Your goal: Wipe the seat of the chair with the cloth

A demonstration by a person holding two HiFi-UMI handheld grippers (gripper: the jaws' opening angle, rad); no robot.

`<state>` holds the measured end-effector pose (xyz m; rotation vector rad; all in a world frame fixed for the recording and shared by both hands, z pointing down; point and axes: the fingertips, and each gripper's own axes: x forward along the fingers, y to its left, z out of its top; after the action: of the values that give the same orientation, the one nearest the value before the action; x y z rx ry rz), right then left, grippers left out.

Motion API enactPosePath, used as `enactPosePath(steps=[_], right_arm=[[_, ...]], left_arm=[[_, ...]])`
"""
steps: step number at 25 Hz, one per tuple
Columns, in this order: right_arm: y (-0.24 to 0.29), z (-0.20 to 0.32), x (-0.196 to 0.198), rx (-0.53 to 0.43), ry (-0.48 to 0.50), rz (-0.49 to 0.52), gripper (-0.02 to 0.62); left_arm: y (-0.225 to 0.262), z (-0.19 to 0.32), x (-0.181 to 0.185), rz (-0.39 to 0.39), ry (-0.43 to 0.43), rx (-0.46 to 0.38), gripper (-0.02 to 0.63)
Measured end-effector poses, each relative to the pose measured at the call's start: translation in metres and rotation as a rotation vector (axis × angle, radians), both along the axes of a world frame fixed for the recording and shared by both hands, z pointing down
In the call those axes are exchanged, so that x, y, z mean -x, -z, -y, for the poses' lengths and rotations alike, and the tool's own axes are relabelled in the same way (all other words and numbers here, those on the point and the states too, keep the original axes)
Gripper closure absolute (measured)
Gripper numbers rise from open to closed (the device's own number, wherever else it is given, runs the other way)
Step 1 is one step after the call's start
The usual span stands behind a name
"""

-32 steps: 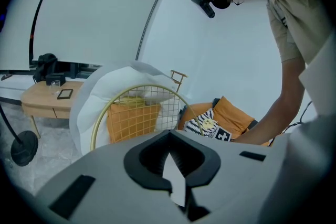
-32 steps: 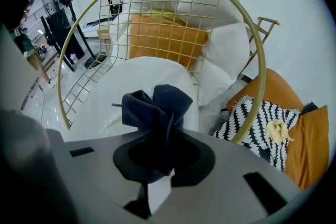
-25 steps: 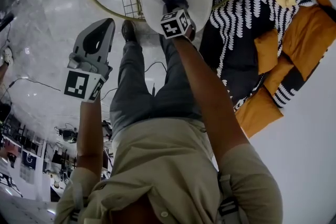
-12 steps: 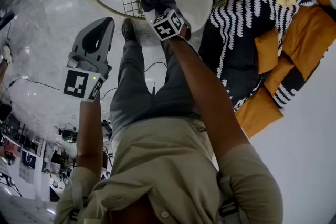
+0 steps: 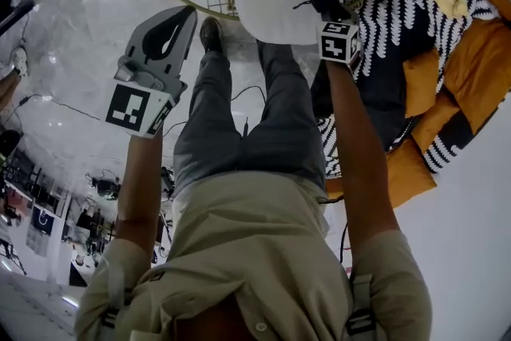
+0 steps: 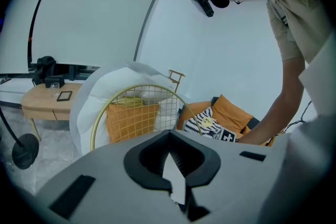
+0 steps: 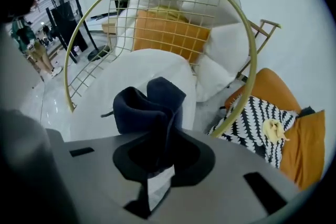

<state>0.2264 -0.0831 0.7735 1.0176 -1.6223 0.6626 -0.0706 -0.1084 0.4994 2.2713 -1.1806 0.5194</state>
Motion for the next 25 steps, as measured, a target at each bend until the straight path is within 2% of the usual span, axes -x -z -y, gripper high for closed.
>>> enactPosePath(steps=[3, 6, 10, 13, 16, 18, 20, 25], right_arm=[[-0.009, -0.012, 0.030, 0.048, 0.057, 0.040, 0.545], [-0.020, -0.034, 0.089, 0.137, 0.159, 0.092, 0.545], [-0.027, -0.071, 0.170, 0.252, 0.290, 0.176, 0.545], [-0.020, -0.091, 0.210, 0.288, 0.390, 0.252, 0.545], [-0.018, -0.096, 0.229, 0.292, 0.448, 0.281, 0.545], [-0.015, -0.093, 0.223, 0.287, 0.436, 0.269, 0.545], [-0.012, -0.086, 0.198, 0.275, 0.394, 0.228, 0.545], [-0.017, -0.065, 0.083, 0.207, 0.185, 0.045, 0.545]], left_arm=[[-0.003, 0.001, 0.013, 0.028, -0.008, 0.009, 0.591], [-0.001, 0.007, 0.036, 0.050, 0.014, 0.012, 0.591], [0.006, 0.010, 0.061, 0.070, 0.044, -0.025, 0.591], [0.004, 0.001, 0.070, 0.095, 0.047, -0.018, 0.591], [-0.001, -0.003, 0.077, 0.104, 0.044, -0.013, 0.591], [0.002, 0.000, 0.079, 0.090, 0.042, -0.024, 0.591], [0.006, 0.005, 0.077, 0.074, 0.043, -0.029, 0.591], [0.002, 0.012, 0.071, 0.058, 0.035, -0.024, 0.591]])
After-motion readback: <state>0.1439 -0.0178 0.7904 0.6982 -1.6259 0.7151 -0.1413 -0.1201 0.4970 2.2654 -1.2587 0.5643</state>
